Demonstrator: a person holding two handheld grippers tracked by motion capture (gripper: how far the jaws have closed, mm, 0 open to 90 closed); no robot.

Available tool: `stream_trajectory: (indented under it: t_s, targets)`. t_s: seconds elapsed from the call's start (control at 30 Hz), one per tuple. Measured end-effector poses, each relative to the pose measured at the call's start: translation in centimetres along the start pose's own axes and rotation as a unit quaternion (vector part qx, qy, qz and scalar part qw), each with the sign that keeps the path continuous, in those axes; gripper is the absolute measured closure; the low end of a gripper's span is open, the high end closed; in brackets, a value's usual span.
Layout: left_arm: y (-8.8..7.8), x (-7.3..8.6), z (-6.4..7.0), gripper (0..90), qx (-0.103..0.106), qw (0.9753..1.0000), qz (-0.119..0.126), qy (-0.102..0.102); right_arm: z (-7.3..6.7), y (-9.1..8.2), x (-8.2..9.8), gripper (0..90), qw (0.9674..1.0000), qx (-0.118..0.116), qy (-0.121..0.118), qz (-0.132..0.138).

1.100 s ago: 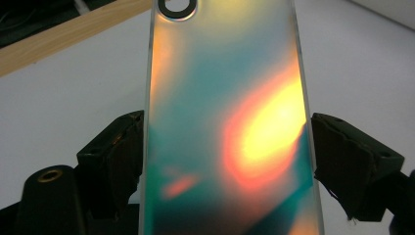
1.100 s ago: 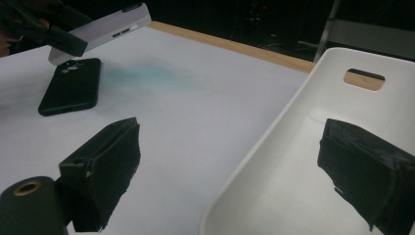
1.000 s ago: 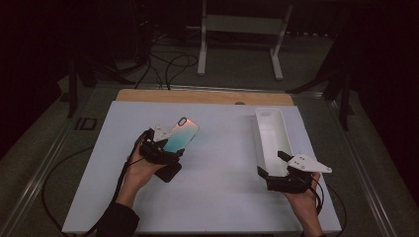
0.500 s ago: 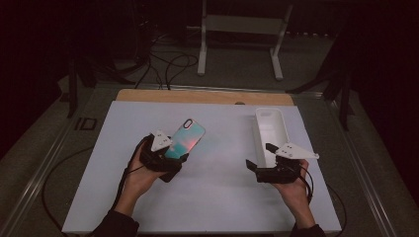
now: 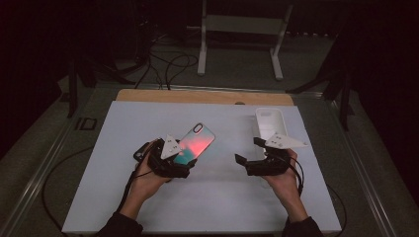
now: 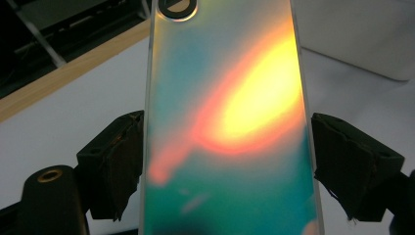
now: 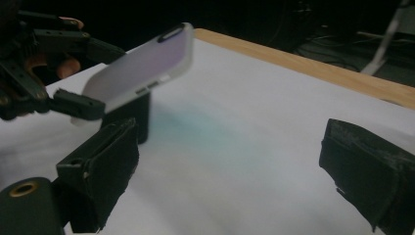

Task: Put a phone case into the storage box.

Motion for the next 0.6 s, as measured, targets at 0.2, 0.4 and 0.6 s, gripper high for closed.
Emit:
stream_trajectory:
  t_s: [0.2,0.4,0.6]
  targets:
    - [0.7,-0.6,1.3,16.8,0.013,0.9998,0.006,0.016,-2.0,2.6,-1.2,7.9,0.999,-0.04,0.014,-0.017]
    - [0.9,-1.0,2.3,16.8,0.027,0.9991,0.022,0.026,-3.1,3.9,-1.3,8.6,0.9973,-0.063,0.019,-0.034]
    - [1.2,-1.1,2.9,16.8,0.033,0.9986,0.024,0.035,-3.7,4.6,-1.1,33.9,0.9939,-0.088,0.036,-0.057]
Point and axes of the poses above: each handheld gripper's, and its own axes: y roughly forward along the jaws, x roughly out of its underside, z roughly to its right, the point moved 2 cm from there along y, roughly forward along the jaws, and after that the axes turned 11 degrees about x, right-handed, at the moved point
